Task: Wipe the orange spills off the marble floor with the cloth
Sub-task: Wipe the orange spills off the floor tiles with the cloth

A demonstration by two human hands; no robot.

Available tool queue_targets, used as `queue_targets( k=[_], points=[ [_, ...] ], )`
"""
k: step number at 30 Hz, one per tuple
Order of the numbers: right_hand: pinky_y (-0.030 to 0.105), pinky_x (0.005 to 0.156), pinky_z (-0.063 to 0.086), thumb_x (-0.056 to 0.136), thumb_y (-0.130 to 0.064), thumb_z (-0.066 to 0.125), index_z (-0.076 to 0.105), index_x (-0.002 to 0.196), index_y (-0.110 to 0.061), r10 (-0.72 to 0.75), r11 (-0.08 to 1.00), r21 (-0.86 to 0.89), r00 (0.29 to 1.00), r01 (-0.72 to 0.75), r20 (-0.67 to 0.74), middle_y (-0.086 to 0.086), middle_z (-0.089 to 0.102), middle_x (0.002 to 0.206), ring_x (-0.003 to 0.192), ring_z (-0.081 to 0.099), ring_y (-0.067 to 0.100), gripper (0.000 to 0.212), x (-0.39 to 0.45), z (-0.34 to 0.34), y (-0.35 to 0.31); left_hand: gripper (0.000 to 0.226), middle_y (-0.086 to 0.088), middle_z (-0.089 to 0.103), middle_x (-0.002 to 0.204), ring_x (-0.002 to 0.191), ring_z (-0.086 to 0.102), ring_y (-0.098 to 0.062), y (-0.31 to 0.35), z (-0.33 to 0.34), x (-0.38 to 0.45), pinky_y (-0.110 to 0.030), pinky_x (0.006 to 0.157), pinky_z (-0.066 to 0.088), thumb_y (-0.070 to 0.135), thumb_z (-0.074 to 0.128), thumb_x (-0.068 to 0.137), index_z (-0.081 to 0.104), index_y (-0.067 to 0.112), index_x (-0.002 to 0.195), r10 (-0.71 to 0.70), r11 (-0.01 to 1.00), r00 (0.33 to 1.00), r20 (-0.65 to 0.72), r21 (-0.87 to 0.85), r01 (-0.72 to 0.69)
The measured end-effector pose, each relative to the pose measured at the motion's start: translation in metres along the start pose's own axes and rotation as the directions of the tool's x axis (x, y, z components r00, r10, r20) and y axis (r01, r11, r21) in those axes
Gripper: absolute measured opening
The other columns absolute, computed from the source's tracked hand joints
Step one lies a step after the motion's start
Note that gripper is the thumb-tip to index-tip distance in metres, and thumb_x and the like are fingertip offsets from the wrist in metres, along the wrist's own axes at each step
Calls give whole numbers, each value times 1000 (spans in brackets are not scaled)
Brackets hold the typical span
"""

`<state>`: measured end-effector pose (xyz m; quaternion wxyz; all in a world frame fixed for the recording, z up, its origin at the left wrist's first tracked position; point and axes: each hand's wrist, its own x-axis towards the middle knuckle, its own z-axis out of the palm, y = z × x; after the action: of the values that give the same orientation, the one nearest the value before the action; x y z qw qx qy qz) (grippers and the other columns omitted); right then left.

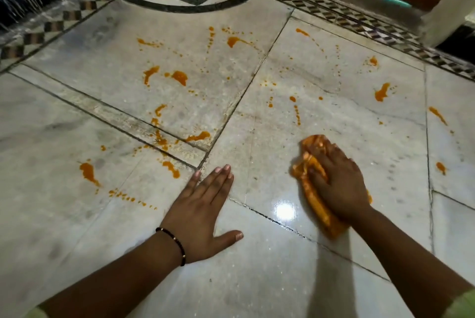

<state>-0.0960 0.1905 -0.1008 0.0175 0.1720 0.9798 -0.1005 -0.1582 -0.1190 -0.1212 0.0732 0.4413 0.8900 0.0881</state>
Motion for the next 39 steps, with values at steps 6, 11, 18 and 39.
queue_targets(
  k=[6, 11, 18, 39],
  points=[
    [49, 115, 10, 83, -55, 19, 26, 146, -40, 18, 999, 37, 999, -19, 29, -5, 11, 160, 146, 11, 26, 66, 60, 15, -102, 97, -7, 11, 159, 146, 9, -21, 0, 0, 1, -47, 113, 13, 77, 29, 83, 15, 8, 150, 1, 1000, 1000, 24, 18, -1],
    [47, 113, 17, 90, -53, 23, 23, 146, -45, -335, 942, 15, 940, 335, 61, -9, 16, 159, 144, 18, 20, 57, -4, 14, -87, 97, -8, 16, 158, 145, 14, -21, -2, -1, 1, -46, 112, 15, 77, 31, 83, 20, 8, 150, 14, 1000, 1000, 17, 14, -14],
    [49, 112, 22, 80, -55, 17, 32, 145, -36, 167, 985, -20, 983, -169, -81, 0, 20, 158, 142, 22, 31, 70, 19, 5, -35, 98, -7, 14, 159, 146, 13, -20, 1, -1, 1, -46, 113, 14, 77, 32, 82, 19, 8, 150, 4, 1000, 1000, 0, 3, -4],
    [49, 114, 19, 79, -56, 22, 33, 144, -37, 288, 956, 83, 951, -280, -108, 0, 16, 159, 143, 19, 30, 69, 66, 13, -63, 97, -6, 15, 159, 145, 15, -19, -1, -3, 2, -46, 113, 16, 76, 35, 82, 19, 8, 150, 21, 1000, 1000, 13, -3, -21]
  ],
)
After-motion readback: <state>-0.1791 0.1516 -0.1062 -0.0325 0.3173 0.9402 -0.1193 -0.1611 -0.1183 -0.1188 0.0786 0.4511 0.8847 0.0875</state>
